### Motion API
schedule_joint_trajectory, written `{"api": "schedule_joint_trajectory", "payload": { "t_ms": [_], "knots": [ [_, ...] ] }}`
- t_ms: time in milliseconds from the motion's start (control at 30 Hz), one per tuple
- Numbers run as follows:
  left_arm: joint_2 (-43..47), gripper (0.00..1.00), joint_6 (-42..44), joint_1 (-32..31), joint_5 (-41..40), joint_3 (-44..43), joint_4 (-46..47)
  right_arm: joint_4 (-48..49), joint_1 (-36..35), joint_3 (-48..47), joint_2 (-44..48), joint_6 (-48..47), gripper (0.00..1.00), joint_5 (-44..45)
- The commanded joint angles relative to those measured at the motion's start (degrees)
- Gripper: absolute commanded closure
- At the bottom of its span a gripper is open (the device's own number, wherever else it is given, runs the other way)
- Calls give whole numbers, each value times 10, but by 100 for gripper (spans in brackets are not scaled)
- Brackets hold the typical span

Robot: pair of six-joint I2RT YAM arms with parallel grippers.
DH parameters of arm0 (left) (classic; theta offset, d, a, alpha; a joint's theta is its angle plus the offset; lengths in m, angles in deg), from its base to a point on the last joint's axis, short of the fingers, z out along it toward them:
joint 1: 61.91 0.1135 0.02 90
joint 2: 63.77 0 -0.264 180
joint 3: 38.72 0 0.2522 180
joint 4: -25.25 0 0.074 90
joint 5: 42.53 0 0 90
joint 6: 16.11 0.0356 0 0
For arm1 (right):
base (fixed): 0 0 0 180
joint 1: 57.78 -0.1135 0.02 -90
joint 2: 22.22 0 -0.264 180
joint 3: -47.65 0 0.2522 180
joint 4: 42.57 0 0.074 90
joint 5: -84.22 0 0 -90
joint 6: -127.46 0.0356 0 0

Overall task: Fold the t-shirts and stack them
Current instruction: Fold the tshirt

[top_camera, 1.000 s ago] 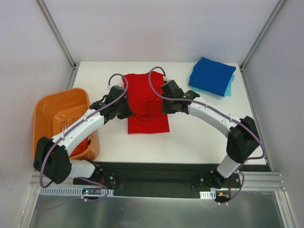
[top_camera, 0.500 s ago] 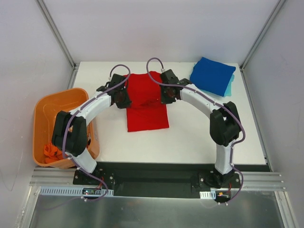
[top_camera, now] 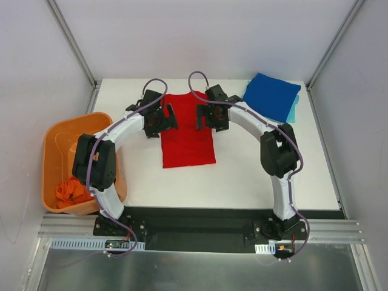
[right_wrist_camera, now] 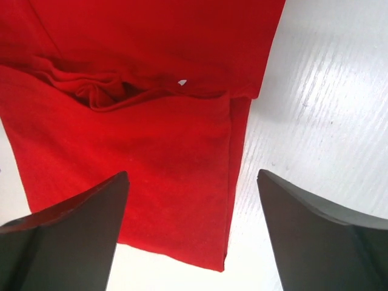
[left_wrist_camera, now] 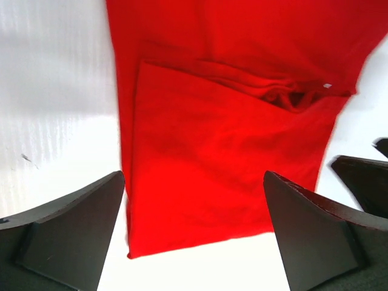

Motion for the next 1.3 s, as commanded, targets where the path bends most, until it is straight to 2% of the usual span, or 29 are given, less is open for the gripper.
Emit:
{"api": "schedule_joint_trajectory", "payload": {
  "t_ms": [0, 67, 233, 300, 367, 533, 633, 667, 733, 1000, 1133, 1267],
  "knots": [
    [89, 1, -6, 4, 32, 21, -9, 21, -2, 64, 106, -7, 3, -49],
    [112, 1, -14, 2, 39, 43, -9, 51, -3, 107, 136, 2, 3, -69],
    [189, 1, -39, -23, 49, 147, -9, 106, -4, 285, 235, 33, 3, -86],
    [213, 1, -54, -32, 50, 193, -8, 124, -4, 345, 261, 42, 3, -122],
    [222, 1, -70, -44, 45, 219, -7, 146, -4, 371, 268, 46, 3, -157],
    [246, 2, -100, -45, 48, 297, 16, 152, -11, 399, 262, 47, 3, -164],
    [260, 9, -114, -45, 36, 330, 30, 152, -11, 406, 260, 51, 2, -152],
    [260, 16, -115, -45, 34, 339, 33, 152, -11, 407, 255, 52, 2, -146],
    [254, 22, -118, -45, 30, 343, 41, 153, -11, 407, 250, 55, 1, -145],
    [194, 40, -118, -35, 7, 326, 50, 145, -12, 408, 235, 54, 1, -138],
    [170, 53, -116, -24, 2, 318, 55, 141, -12, 409, 234, 53, 1, -129],
    [144, 62, -114, -16, 14, 313, 64, 138, -12, 409, 228, 52, 1, -124]
  ]
}}
